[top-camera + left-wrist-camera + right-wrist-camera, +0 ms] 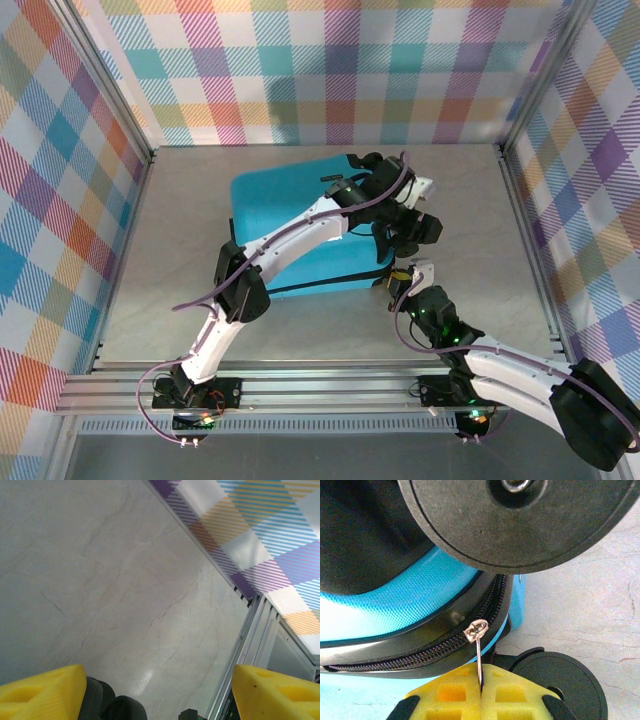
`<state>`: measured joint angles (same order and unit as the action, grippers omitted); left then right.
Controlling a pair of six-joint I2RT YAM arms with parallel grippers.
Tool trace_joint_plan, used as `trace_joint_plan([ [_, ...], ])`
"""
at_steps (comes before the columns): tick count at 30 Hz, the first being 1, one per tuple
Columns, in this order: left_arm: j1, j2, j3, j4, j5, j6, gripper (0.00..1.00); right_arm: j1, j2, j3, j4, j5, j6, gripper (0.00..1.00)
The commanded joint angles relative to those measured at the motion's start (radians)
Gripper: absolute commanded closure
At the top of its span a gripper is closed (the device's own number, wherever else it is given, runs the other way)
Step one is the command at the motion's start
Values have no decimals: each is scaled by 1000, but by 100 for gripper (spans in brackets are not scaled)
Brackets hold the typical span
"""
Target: Pack the luggage
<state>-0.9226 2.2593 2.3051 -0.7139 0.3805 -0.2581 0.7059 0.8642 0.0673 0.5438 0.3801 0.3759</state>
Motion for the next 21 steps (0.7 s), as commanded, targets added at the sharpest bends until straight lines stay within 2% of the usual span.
trace_joint_plan([
  [1,-15,20,34,-56,18,-8,23,-6,1,12,9,0,-14,100],
  [6,-28,25,40,-71,27,8,23,-5,41,24,37,1,-13,100],
  [10,-33,25,20,-128,12,39,24,-20,53,56,-39,78,26,100],
  [15,-33,-43,-126,-122,-23,69,27,-50,45,71,-119,135,69,100],
  [21,-33,-90,-230,-97,0,93,29,-82,58,91,-161,190,131,100],
])
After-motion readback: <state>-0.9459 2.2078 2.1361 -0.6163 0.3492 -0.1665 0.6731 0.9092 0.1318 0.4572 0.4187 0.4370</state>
